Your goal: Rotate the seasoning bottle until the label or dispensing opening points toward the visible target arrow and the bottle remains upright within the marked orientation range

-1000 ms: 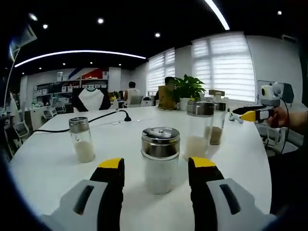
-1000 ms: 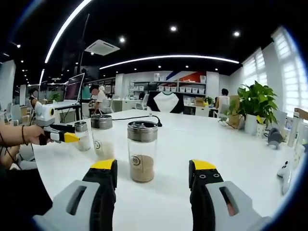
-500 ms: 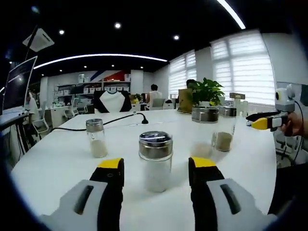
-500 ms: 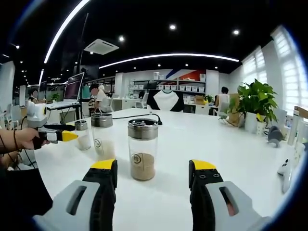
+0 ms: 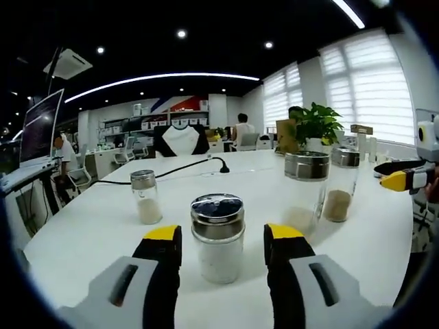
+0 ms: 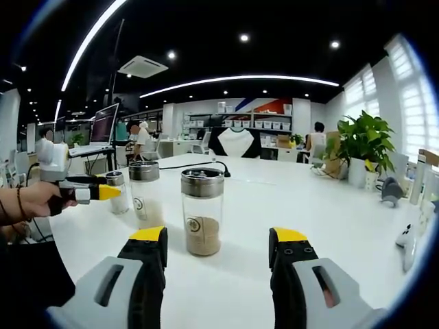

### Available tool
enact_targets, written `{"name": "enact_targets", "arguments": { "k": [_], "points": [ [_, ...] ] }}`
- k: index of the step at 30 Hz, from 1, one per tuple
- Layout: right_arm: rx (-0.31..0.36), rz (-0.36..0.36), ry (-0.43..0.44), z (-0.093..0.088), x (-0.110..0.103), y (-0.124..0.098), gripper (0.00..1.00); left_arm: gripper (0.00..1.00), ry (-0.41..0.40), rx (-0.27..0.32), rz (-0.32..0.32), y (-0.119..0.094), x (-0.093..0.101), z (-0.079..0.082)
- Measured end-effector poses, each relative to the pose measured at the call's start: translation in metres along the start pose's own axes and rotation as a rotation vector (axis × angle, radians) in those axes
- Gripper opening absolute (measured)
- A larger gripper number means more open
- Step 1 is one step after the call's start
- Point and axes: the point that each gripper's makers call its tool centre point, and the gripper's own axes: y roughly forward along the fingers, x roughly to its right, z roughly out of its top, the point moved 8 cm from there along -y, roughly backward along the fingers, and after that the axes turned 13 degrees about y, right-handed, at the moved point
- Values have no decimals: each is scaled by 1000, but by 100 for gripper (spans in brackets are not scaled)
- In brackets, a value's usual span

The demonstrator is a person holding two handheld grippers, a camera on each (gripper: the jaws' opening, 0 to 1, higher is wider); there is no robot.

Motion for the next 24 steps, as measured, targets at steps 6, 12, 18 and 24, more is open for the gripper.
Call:
{"name": "enact_targets", "arguments": {
  "k": [6,12,18,24],
  "points": [
    [0,-1,2,0,1,0,60,45,-2,-26,-9,5,1,-3],
    [2,-3,5,1,1,0,60,37,-2,-46,-15,9,-3,-5],
    [3,4,0,1,-1,2,59,34,3,-36,-17,6,-1,-2],
    [1,6,3,0,-2,2,59,33,7,-31,-38,5,-2,-1]
  ]
}}
